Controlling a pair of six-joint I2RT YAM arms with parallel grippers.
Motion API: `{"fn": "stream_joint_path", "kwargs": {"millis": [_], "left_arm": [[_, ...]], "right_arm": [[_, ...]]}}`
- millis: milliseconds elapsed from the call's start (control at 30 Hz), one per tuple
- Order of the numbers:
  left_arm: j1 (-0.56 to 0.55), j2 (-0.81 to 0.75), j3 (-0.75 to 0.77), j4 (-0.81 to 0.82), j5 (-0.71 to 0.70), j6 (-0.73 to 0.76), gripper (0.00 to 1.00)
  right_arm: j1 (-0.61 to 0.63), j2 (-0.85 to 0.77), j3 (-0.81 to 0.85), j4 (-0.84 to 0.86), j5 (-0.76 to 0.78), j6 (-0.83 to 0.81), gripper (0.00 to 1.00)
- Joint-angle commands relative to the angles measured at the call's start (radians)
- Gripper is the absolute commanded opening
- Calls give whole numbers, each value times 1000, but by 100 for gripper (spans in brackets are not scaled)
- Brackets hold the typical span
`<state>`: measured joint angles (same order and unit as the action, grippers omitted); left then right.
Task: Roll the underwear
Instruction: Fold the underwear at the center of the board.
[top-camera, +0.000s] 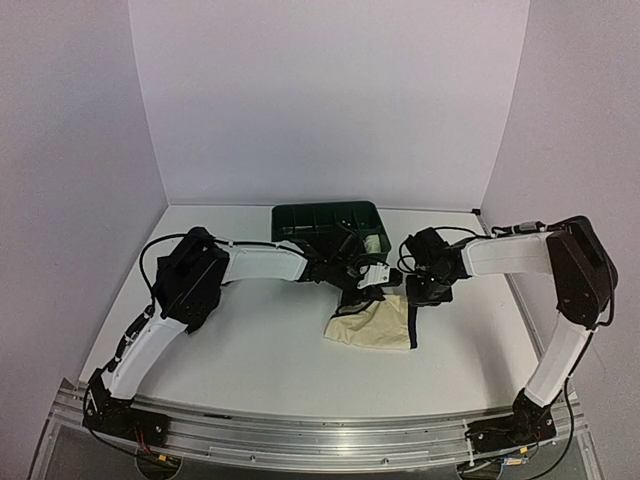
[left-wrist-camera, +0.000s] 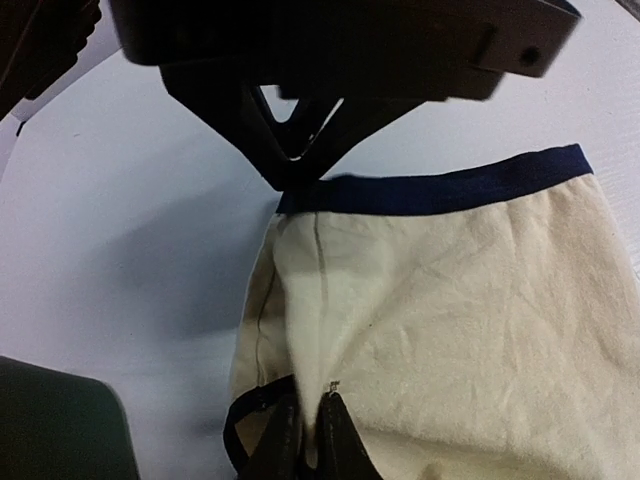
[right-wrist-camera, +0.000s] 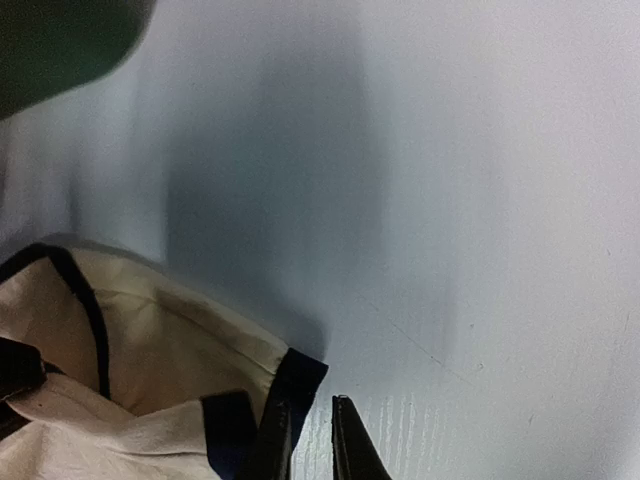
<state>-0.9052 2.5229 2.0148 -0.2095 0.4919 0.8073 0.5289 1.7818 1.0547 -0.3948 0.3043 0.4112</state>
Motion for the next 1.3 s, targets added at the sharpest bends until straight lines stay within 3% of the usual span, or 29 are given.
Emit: {"fn": "stream_joint_path", "kwargs": {"millis": [0,133,333,433,567,667,833,1033,1267], "left_arm": [[9,8,33,19,-29,-73,30],[18,4,143,-48,-16,-174,48],[21,-26,315,-272,83,-235,60],[23,-50,373,-431,132,-204,61],[39,-92,357,-651,173,-120,51],[66,-148,246,-709,200,-102,47],[96,-335,-92,-566,198,-86,48],[98,-559,-399,-519,185,10,49],[126,-750,-666,-476,175,8,50]], "right_arm": [[-9,-56,-28,5,59,-7,31],[-7,-136,-24,-3,39,-76,42],[-7,-249,-21,-32,-82,-112,47],[-6,-265,-8,-54,-203,-40,39],[18,-254,-15,-77,-295,118,24],[76,-215,-25,-70,-297,206,13],[178,-102,13,-48,-277,228,0],[230,41,79,-38,-276,190,0],[279,128,36,-35,-352,152,0]]}}
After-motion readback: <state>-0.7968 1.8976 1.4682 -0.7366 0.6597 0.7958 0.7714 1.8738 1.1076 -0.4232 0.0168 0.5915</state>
